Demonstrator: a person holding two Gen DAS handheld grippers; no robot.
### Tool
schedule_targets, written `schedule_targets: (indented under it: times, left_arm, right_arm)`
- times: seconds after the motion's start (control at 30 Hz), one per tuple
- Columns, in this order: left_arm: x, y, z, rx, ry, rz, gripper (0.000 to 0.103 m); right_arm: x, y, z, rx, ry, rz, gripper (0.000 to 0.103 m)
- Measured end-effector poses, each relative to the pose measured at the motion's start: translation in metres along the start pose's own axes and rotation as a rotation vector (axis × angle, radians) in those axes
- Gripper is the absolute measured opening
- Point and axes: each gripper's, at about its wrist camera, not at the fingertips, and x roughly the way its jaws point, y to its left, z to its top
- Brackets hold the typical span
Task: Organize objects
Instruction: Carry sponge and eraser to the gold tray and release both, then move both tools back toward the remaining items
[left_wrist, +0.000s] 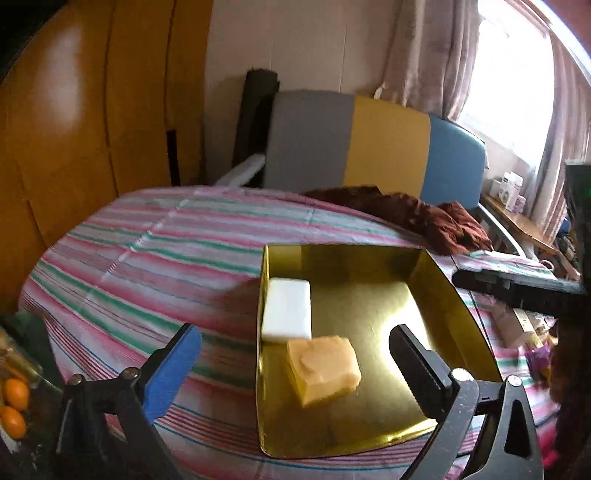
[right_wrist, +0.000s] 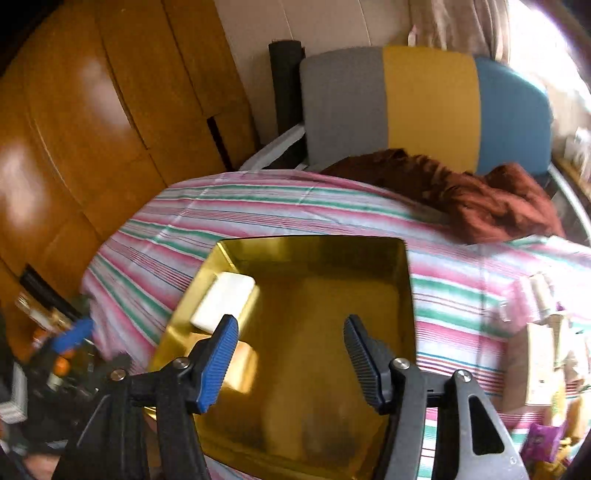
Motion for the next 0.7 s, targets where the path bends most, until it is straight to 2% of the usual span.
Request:
schedule_targets:
  times: [0.13,0.37,0.57,0.7]
  left_arm:
    - [-0.012,-0.007,0.004,0.024,-0.037,0.044,0.103]
    - [-0.021,-0.018,0.005,0.053,-0.062,0.075,0.103]
    - [-0.021,-0.026,0.002,0.065,-0.047,0.065,0.103]
    - [-0.02,-0.032,-0.002,0.076,-0.035,0.069,0.103]
  right_arm:
    - [-0.011,0.007,-0.012,-0.059,-0.059,-0.094,0.06]
    - [-0.017,0.0,-0.027,0.0,-0.083,-0.067,0.06]
    - [-0.025,-0.002,-0.039,-0.007,-0.111,-0.098,0.06]
    - [-0.03,-0.011,-0.046,0.02,-0.117,-0.083,0.06]
